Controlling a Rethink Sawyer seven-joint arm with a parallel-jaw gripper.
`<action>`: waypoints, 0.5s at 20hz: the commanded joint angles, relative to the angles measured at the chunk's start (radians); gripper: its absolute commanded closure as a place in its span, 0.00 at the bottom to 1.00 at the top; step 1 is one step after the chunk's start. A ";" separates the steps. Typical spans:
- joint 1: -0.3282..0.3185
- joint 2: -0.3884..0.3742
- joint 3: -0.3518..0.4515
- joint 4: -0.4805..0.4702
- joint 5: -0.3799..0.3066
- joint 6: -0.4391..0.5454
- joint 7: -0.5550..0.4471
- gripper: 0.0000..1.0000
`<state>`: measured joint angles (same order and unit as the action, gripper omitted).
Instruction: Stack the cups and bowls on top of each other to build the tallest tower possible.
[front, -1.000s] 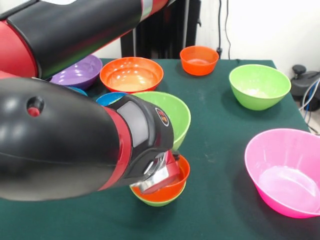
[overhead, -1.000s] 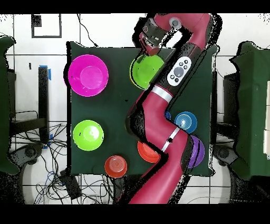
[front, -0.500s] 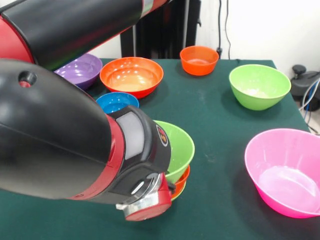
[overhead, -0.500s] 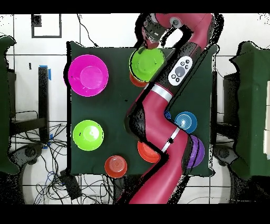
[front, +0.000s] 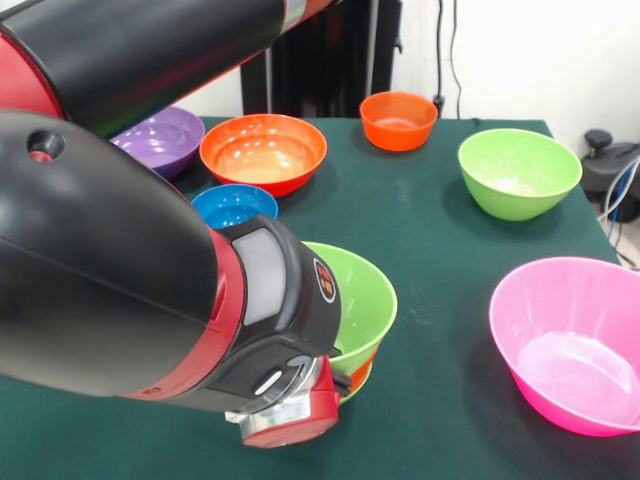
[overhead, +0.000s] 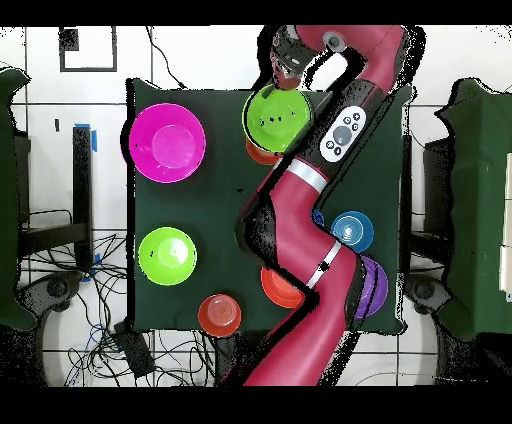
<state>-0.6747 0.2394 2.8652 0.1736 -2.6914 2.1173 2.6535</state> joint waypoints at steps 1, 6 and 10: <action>0.002 0.009 -0.046 -0.168 -0.075 0.031 0.124 1.00; 0.002 0.012 -0.037 -0.173 -0.072 0.043 0.053 1.00; 0.003 0.010 -0.044 -0.170 -0.072 0.054 0.039 1.00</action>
<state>-0.6747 0.2490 2.8695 0.1733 -2.6914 2.1173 2.6535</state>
